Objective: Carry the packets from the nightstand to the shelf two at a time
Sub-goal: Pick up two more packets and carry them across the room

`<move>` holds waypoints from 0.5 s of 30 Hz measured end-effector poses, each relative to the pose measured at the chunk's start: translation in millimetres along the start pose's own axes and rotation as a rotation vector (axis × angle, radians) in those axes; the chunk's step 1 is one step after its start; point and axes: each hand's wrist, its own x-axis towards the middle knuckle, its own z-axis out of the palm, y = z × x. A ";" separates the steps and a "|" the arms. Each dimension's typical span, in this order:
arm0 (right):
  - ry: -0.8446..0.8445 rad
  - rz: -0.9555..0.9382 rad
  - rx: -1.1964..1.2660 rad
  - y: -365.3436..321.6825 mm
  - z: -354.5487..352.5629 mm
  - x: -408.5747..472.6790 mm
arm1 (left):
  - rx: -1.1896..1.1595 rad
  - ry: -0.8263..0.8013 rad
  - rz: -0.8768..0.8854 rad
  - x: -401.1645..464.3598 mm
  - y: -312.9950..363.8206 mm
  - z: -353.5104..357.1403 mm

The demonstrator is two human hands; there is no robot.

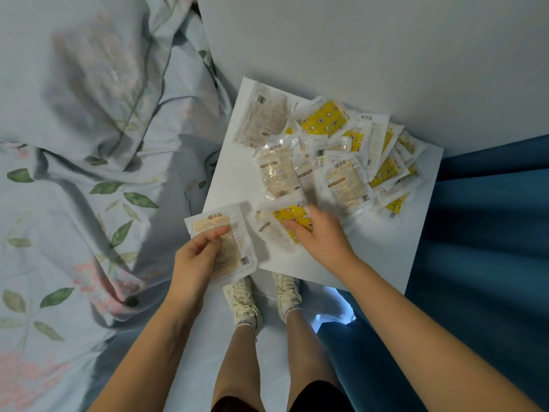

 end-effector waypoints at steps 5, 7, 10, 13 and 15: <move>0.094 0.371 0.742 -18.3 6.5 -13.5 | 0.035 -0.091 -0.061 -3.0 7.1 19.5; 0.119 0.473 0.992 -22.7 7.9 -16.1 | 0.042 -0.144 -0.066 -7.2 12.1 31.2; 0.146 0.522 1.165 -23.5 6.3 -20.3 | -0.008 -0.217 -0.072 -11.8 19.8 43.0; 0.058 0.453 1.140 -27.9 5.5 -28.6 | -0.077 -0.294 -0.066 -15.6 27.6 51.6; 0.005 0.377 1.045 -30.2 7.4 -33.0 | -0.041 -0.308 -0.033 -17.4 31.2 58.0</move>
